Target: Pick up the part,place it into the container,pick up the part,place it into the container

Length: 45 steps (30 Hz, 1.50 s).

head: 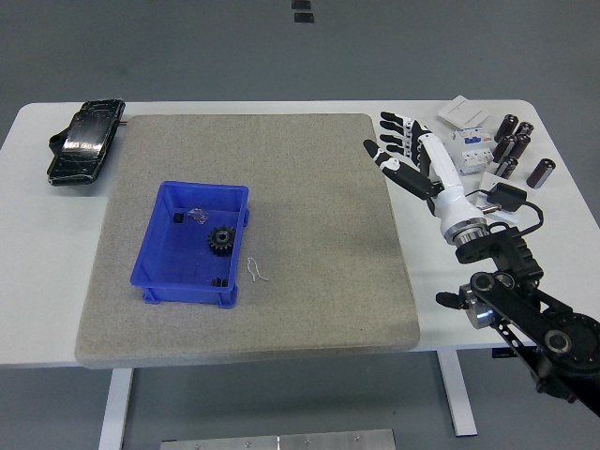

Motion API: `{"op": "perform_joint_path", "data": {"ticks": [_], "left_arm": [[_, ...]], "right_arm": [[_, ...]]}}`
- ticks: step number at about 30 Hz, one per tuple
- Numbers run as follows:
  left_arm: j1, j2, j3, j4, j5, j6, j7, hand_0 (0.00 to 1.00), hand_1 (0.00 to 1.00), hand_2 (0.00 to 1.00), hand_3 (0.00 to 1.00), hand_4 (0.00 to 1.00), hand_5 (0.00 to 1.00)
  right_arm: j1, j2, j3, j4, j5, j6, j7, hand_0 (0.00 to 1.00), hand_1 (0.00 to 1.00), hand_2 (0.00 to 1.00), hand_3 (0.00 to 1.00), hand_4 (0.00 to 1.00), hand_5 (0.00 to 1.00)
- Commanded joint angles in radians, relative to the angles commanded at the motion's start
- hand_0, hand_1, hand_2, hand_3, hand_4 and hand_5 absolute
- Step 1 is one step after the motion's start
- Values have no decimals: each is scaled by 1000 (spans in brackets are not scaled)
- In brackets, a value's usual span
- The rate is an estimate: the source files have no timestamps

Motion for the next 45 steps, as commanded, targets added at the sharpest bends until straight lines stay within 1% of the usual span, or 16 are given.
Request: {"op": "perform_joint_path", "data": {"ticks": [8, 10, 16, 26, 33, 34, 40, 45], "left_arm": [[-5, 5, 4, 1, -4, -1, -2, 680, 634, 608, 583, 626, 282], [-6, 7, 5, 1, -7, 0, -2, 680, 634, 607, 582, 629, 276], [-7, 14, 11, 1, -16, 0, -3, 681, 635, 607, 583, 630, 273], [-1, 27, 27, 0, -38, 3, -6, 680, 634, 607, 583, 632, 271], [18, 32, 32, -1, -47, 5, -6, 680, 635, 607, 583, 632, 270], [19, 32, 34, 0, -50, 4, -8, 680, 634, 607, 583, 633, 269], [25, 24, 46, 2, -75, 5, -16, 679, 634, 606, 583, 635, 268], [27, 17, 62, 4, -109, 7, -26, 679, 634, 606, 583, 635, 268]], "right_arm": [[-80, 16, 106, 1, 98, 43, 40, 778, 767, 805, 789, 821, 520], [-90, 15, 122, 1, 110, 48, 44, 779, 764, 799, 777, 827, 536], [-103, 13, 158, -3, 136, 61, 51, 776, 759, 799, 769, 827, 533], [-120, 28, 171, -7, 146, 70, 55, 775, 757, 797, 763, 829, 535], [-146, 36, 174, -5, 151, 74, 58, 773, 752, 796, 753, 828, 547], [-148, 36, 174, -2, 151, 75, 58, 773, 750, 791, 752, 832, 567], [-149, 30, 172, 9, 154, 75, 58, 773, 748, 790, 745, 835, 578], [-151, 27, 205, 21, 150, 75, 56, 773, 748, 790, 745, 835, 578]]}}
